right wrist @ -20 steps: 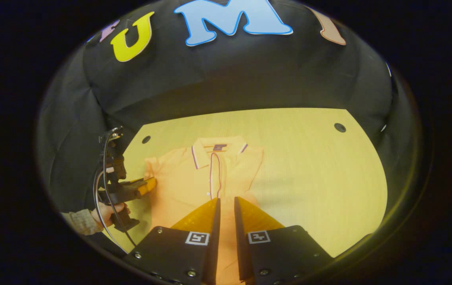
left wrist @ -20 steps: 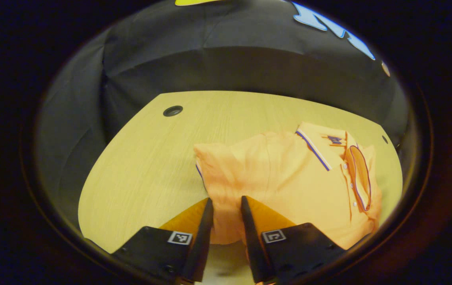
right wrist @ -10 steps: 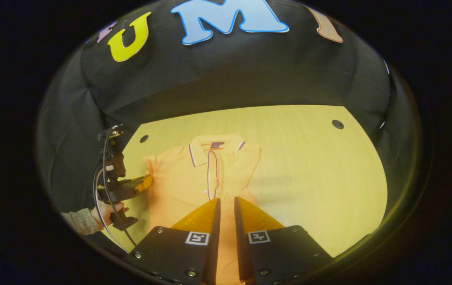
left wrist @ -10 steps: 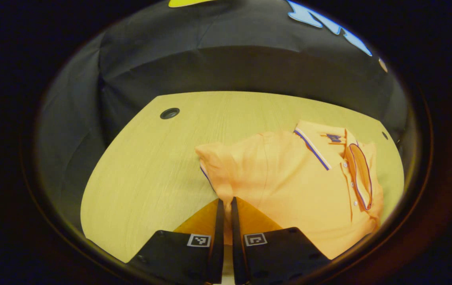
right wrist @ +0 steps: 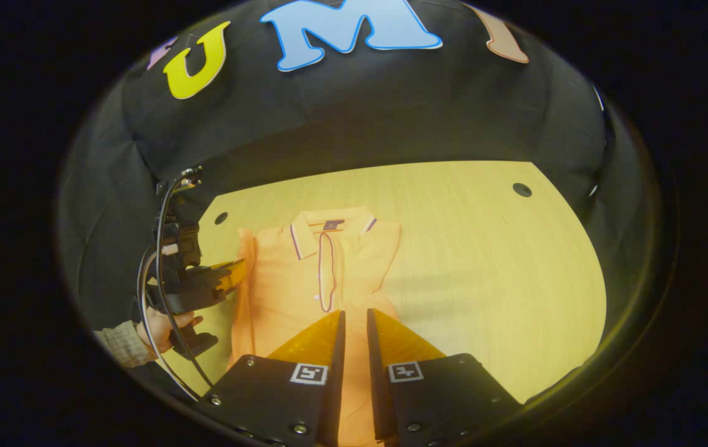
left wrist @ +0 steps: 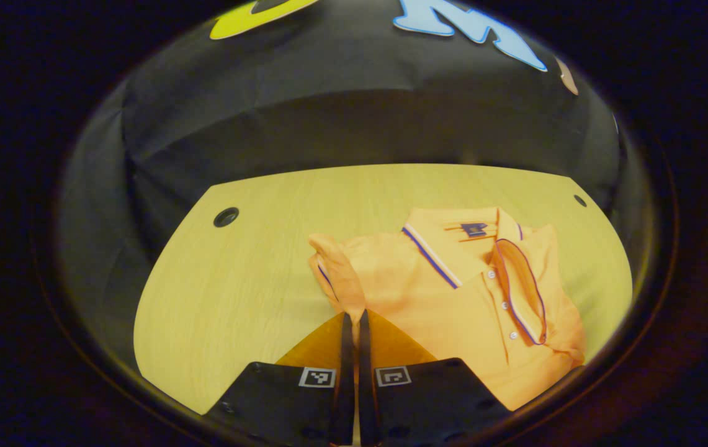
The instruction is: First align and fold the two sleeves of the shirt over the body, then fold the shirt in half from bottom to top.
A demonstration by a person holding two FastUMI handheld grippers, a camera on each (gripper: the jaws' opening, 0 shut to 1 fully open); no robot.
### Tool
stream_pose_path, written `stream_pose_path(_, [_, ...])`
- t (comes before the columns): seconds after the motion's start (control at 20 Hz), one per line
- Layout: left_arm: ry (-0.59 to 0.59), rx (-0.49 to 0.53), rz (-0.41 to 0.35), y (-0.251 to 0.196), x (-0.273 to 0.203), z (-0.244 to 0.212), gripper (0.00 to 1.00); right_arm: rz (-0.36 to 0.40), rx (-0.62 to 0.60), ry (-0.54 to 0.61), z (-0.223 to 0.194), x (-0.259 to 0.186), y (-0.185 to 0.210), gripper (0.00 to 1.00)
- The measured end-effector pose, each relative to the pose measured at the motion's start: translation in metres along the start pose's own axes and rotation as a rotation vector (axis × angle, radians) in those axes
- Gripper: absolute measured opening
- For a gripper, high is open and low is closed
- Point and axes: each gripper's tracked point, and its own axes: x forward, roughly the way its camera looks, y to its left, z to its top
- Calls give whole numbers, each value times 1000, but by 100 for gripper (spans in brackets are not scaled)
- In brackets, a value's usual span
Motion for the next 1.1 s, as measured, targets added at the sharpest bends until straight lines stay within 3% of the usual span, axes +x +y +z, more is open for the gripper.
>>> stream_pose_path(0.3, [8, 98, -99, -62, -3, -2, 12, -16, 36, 2, -8, -5, -10, 21])
stream_pose_path(0.45, [39, 108, -116, -75, 0, -13, 10, -25, 52, 3, -11, -7, -16, 21])
stream_pose_path(0.6, [52, 100, -129, -78, 1, -16, 14, -33, 64, 3, -15, -9, -21, 21])
stream_pose_path(0.7, [60, 91, -153, -82, -1, -19, 24, -35, 68, 6, -17, -9, -23, 21])
stream_pose_path(0.75, [67, 91, -155, -82, -3, -20, 34, -37, 70, 8, -19, -8, -23, 21])
stream_pose_path(0.8, [67, 89, -161, -82, -5, -21, 37, -37, 73, 10, -21, -8, -23, 21])
stream_pose_path(0.9, [66, 80, -161, -79, -12, -22, 75, -35, 73, 15, -25, -8, -22, 22])
stream_pose_path(0.95, [59, 78, -160, -76, -18, -22, 99, -34, 69, 19, -27, -8, -21, 21])
stream_pose_path(1.1, [58, 76, -156, -68, -38, -28, 94, -28, 54, 39, -38, -8, -18, 21])
